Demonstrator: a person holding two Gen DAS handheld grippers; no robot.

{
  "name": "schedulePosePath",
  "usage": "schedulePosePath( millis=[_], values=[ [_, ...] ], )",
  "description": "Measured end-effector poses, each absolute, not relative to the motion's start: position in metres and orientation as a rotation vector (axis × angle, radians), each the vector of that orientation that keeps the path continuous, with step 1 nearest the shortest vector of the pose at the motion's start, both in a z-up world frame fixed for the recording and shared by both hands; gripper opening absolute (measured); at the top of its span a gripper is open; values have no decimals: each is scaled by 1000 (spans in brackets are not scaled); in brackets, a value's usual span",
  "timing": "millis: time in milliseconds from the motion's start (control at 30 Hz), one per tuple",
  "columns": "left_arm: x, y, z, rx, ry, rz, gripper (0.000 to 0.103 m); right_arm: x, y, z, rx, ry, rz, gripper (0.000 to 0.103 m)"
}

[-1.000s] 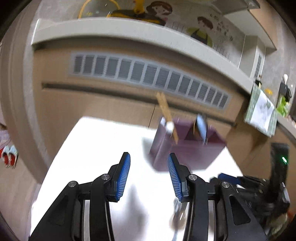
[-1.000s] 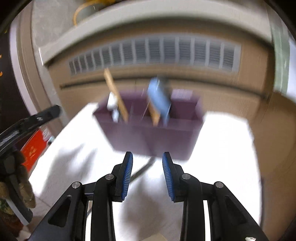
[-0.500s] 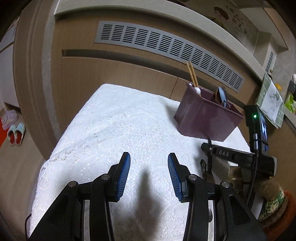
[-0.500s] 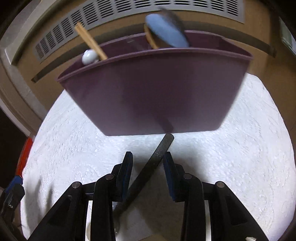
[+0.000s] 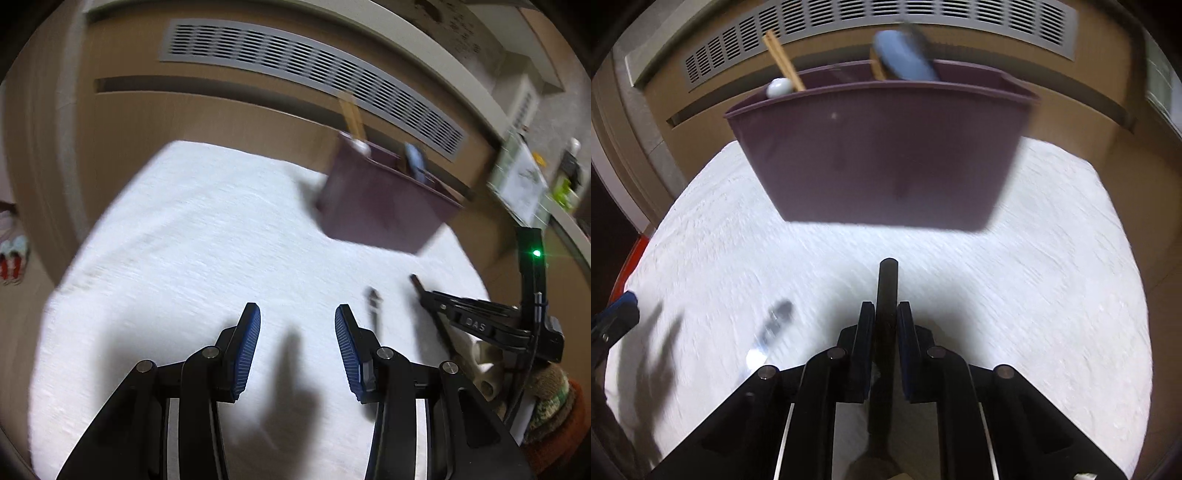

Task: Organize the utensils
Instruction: 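Grasp the black-handled spoon with the right tool and lift it, then grasp the smiley-face silver spoon with the left tool while the right tool holds the black spoon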

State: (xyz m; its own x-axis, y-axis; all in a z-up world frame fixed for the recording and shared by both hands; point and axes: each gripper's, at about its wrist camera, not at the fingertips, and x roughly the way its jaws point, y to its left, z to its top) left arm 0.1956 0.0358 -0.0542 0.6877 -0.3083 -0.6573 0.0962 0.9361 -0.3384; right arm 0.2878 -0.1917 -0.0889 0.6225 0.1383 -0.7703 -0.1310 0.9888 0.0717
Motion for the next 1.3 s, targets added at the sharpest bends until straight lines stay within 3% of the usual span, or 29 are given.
schedulePosePath(
  millis=[400,767,1300],
  values=[
    [177,-42,-73,-90,901,-335,43,222,-248,-92,11,836,153,12],
    [173,-45,-78,1,907,-282,43,202,-247,-104,67,824,208,20],
    [173,-54,-80,63,919,-314,43,189,-248,-100,60,750,205,21]
  ],
)
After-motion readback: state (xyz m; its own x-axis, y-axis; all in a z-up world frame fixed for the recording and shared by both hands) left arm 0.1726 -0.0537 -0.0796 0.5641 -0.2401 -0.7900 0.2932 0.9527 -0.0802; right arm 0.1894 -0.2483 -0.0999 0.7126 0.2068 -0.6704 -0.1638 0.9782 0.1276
